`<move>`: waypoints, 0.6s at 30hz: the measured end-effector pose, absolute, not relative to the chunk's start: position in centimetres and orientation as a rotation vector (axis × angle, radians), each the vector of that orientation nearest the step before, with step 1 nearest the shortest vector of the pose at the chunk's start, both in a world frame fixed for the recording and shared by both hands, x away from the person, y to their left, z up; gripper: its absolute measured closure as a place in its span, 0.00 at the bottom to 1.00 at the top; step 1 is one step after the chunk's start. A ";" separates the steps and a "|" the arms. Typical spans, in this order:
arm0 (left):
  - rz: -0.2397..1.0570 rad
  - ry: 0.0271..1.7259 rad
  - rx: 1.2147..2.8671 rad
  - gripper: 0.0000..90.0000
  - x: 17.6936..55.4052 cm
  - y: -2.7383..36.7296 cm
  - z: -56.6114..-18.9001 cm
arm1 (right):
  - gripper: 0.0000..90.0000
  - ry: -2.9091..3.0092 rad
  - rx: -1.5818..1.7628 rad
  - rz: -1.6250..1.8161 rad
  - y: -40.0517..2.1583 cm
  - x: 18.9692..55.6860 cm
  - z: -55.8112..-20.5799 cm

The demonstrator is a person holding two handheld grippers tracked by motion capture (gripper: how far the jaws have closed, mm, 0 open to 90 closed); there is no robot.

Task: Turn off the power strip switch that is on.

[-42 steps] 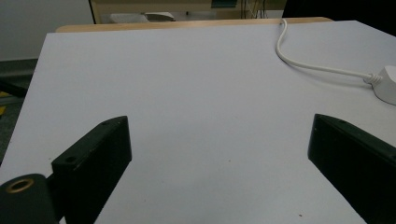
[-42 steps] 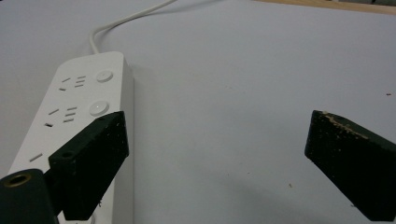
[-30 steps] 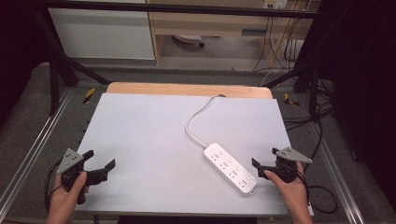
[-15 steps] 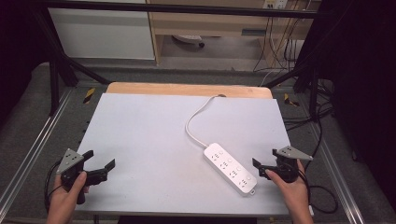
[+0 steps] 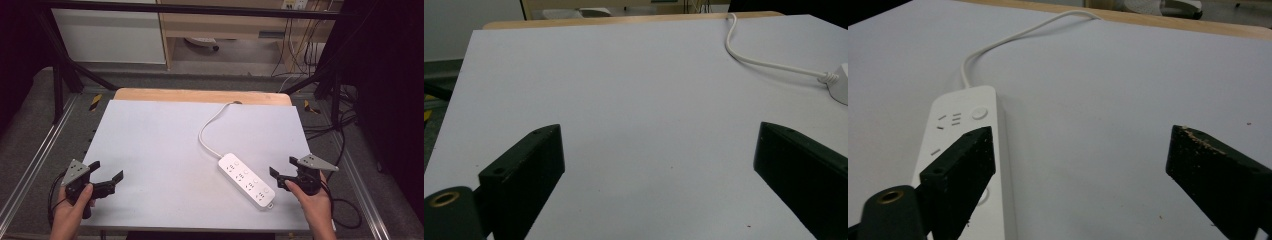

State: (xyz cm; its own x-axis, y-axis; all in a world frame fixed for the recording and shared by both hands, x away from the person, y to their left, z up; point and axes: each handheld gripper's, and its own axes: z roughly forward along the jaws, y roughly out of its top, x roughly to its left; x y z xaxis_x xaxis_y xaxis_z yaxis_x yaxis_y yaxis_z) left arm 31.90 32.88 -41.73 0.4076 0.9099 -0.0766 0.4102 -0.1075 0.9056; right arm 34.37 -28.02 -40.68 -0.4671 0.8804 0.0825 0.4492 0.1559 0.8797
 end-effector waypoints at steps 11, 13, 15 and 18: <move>0.653 1.154 1.710 0.06 31.8 32.8 -41.7 | 0.49 1.988 1.219 1.342 -27.0 35.0 -38.9; 0.654 1.157 1.714 0.07 31.8 32.8 -41.8 | 0.50 1.983 1.210 1.346 -26.8 35.1 -38.6; 0.654 1.160 1.716 0.07 31.8 32.8 -41.8 | 0.56 1.981 1.191 1.365 -26.6 35.2 -38.1; 0.655 1.162 1.717 0.06 31.8 32.7 -41.8 | 0.64 1.993 1.175 1.359 -26.3 35.5 -37.4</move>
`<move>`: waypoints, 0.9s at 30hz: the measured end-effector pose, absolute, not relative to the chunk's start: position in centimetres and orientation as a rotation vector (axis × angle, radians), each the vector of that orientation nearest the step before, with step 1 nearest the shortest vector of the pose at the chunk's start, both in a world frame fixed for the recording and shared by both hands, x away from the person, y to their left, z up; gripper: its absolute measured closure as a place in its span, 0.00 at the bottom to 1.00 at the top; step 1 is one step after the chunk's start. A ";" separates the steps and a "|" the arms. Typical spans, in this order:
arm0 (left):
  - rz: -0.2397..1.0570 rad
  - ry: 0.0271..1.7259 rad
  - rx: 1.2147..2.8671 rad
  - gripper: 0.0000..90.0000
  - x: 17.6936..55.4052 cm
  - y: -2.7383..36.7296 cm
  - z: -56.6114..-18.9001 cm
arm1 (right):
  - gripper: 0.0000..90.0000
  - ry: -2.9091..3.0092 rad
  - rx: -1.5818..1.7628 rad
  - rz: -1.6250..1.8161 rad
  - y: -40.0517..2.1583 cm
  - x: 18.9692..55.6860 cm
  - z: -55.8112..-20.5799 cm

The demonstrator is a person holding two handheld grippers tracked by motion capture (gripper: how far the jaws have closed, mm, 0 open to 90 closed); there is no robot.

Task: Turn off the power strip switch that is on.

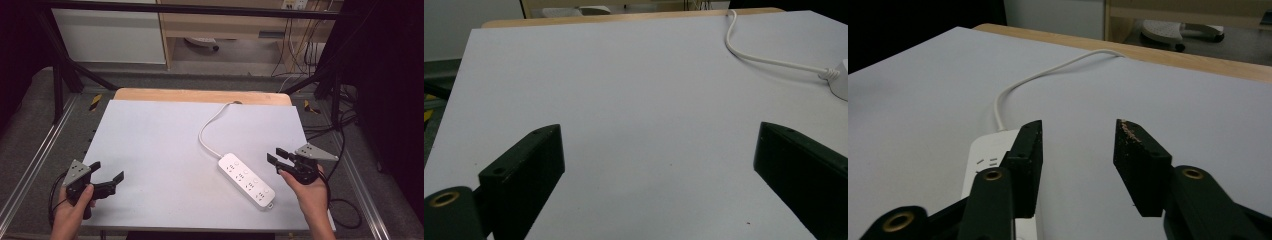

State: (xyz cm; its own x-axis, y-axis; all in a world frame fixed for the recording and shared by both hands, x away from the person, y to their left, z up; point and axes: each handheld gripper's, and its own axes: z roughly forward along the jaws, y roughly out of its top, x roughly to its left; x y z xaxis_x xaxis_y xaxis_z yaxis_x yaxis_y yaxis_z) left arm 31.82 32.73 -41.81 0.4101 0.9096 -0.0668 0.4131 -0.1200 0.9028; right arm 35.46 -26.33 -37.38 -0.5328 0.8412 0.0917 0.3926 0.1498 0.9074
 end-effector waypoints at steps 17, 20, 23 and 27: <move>0.659 1.160 1.731 0.07 31.8 32.6 -41.9 | 0.86 2.049 1.142 1.370 -24.8 36.8 -36.8; 0.662 1.157 1.732 0.07 31.8 32.5 -41.9 | 0.87 2.068 1.137 1.365 -24.4 37.0 -36.8; 0.659 1.160 1.730 0.07 31.8 32.5 -41.9 | 0.88 2.093 1.140 1.355 -24.1 37.3 -36.8; 0.661 1.160 1.734 0.07 31.8 32.5 -41.9 | 0.91 2.125 1.143 1.342 -23.7 37.8 -36.9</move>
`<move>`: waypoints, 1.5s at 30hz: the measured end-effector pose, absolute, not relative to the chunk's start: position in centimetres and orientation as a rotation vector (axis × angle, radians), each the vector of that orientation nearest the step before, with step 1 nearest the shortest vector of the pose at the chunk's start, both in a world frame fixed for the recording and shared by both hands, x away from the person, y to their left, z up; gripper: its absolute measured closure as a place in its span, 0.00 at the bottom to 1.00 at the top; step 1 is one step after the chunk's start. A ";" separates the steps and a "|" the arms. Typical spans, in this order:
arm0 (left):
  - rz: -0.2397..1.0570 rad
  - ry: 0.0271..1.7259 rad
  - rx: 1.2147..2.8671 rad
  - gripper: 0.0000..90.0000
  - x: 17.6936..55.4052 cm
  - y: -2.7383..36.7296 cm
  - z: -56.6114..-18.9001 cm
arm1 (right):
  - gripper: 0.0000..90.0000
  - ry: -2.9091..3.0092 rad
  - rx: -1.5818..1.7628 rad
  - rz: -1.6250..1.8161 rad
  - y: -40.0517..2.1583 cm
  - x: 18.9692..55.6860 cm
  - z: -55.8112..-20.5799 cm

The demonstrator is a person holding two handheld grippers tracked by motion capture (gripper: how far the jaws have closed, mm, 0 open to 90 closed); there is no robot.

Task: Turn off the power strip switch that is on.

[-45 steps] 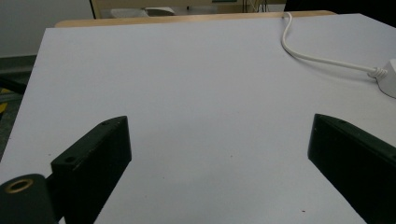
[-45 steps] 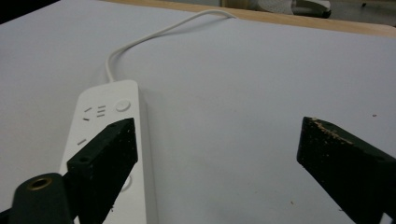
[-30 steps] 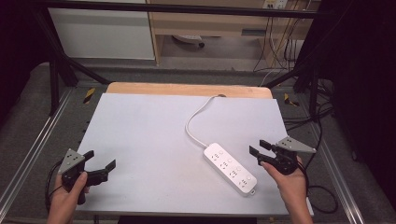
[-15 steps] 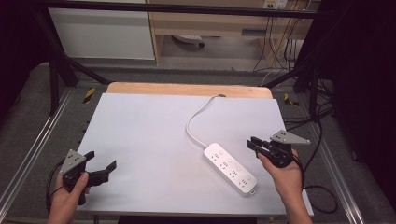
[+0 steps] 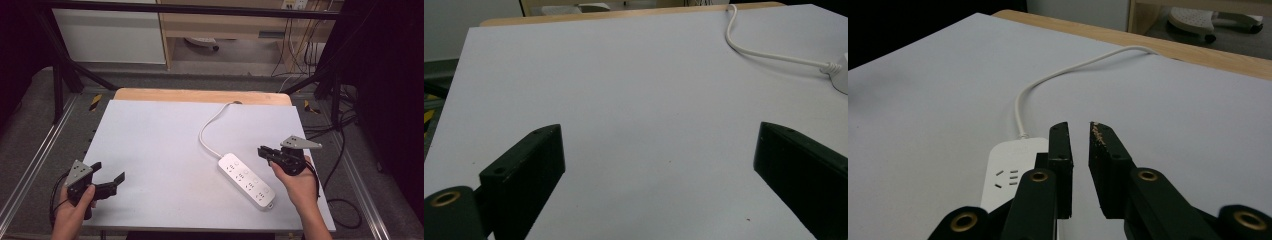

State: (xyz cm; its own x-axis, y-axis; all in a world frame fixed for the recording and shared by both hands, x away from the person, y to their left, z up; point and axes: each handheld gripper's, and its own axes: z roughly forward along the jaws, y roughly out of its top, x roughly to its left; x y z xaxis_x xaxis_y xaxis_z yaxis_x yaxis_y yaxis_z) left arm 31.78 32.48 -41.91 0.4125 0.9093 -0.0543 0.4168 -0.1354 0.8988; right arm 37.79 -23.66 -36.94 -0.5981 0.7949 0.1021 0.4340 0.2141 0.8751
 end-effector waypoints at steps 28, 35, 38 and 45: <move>0.666 1.161 1.735 0.07 31.8 32.5 -41.9 | 1.00 2.261 1.129 1.267 -21.4 38.7 -38.2; 0.666 1.161 1.734 0.07 31.7 32.5 -41.9 | 1.00 2.317 1.143 1.215 -20.9 38.9 -39.0; 0.668 1.162 1.736 0.07 31.8 32.5 -41.9 | 1.00 2.329 1.145 1.202 -20.9 38.9 -39.3; 0.666 1.162 1.734 0.07 31.8 32.5 -41.9 | 1.00 2.349 1.166 1.157 -20.7 39.0 -40.3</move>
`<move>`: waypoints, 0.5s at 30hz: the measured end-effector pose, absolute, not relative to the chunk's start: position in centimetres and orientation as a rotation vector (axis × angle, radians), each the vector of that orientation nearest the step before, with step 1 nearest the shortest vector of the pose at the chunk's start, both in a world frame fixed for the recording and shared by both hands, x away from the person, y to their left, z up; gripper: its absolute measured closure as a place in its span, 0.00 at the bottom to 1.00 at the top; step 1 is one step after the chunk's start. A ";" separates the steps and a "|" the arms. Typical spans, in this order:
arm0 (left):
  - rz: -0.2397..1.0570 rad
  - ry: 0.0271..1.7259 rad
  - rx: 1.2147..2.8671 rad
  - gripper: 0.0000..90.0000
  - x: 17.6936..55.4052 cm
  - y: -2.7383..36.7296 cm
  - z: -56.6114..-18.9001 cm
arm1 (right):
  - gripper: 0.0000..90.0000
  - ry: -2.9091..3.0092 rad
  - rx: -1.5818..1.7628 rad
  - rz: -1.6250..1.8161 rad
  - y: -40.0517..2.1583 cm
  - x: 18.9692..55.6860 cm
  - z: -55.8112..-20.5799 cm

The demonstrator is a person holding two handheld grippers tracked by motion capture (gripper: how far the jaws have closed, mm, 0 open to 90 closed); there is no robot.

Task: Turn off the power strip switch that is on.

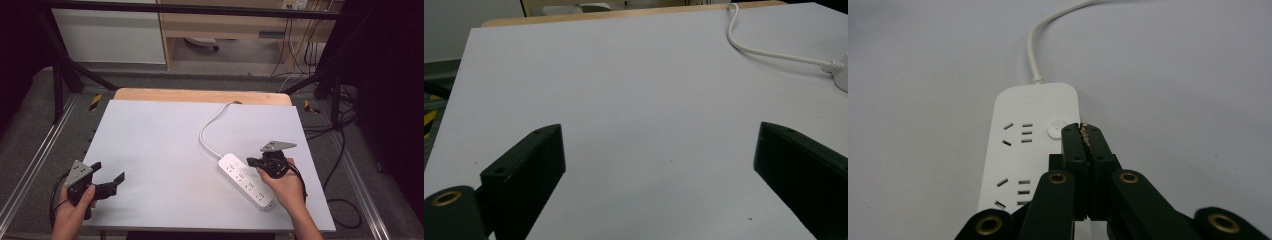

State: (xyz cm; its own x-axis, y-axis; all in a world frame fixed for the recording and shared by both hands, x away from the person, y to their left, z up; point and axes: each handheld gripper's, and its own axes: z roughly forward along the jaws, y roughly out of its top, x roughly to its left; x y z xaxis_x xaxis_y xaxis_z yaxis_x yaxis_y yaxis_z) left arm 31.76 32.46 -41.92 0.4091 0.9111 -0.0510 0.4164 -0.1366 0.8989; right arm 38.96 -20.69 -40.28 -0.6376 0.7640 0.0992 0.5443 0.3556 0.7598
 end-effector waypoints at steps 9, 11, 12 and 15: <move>0.666 1.159 1.736 0.07 31.8 32.4 -41.9 | 1.00 2.382 1.163 1.129 -20.3 38.8 -41.1; 0.668 1.159 1.737 0.07 31.8 32.4 -41.9 | 1.00 2.393 1.153 1.111 -20.2 38.8 -41.2; 0.668 1.159 1.737 0.07 31.8 32.4 -41.9 | 1.00 2.395 1.155 1.108 -20.2 38.7 -41.3; 0.667 1.159 1.736 0.07 31.8 32.4 -41.9 | 1.00 2.397 1.142 1.109 -20.1 38.8 -41.3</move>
State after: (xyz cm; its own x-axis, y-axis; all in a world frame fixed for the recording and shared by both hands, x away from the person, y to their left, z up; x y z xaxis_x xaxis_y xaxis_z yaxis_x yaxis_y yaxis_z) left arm 31.78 32.44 -41.91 0.4115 0.9101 -0.0491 0.4151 -0.1392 0.8991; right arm 38.76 -20.12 -41.35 -0.6558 0.7503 0.0835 0.5493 0.3984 0.7346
